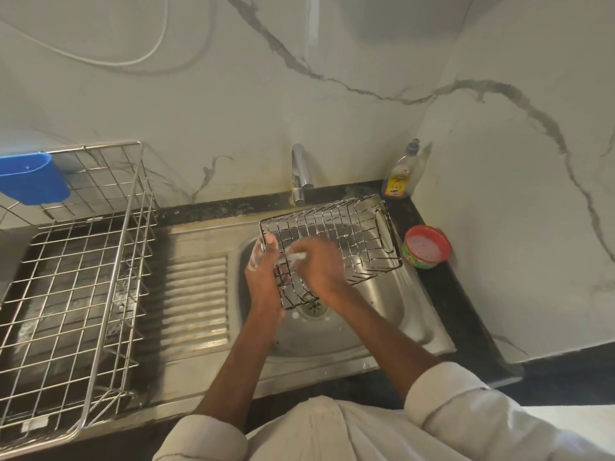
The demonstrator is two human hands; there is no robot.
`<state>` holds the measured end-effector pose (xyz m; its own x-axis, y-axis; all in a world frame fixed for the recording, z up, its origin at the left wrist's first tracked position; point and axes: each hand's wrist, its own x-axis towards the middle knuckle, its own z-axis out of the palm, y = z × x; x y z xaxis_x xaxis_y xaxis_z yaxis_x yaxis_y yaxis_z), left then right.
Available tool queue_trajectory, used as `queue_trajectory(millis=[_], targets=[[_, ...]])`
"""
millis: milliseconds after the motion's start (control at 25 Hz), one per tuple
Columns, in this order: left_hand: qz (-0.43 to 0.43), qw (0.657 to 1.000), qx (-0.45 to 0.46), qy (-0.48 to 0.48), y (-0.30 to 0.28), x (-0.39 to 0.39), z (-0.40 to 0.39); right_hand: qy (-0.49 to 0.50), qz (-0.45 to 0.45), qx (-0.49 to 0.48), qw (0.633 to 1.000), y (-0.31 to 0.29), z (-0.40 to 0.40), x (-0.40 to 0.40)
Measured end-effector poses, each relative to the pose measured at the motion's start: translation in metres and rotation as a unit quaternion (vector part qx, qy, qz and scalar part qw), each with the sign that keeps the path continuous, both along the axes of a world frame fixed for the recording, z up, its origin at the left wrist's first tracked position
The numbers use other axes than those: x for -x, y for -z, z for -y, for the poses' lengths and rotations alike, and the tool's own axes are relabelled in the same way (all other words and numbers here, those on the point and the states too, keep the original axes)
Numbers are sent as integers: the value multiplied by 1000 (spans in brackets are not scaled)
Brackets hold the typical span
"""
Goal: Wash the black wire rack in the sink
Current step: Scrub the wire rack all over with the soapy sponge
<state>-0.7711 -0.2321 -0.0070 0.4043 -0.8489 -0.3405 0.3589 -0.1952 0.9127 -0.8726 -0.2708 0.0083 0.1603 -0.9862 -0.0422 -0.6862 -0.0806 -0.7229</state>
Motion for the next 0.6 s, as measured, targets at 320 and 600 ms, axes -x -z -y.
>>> queue_trajectory(millis=[320, 600], targets=[[-41, 999, -29, 20, 21, -3, -1, 227, -189, 57, 954, -9, 49, 64], [-26, 999, -13, 34, 18, 6, 2, -91, -15, 45, 995, -5, 2, -18]])
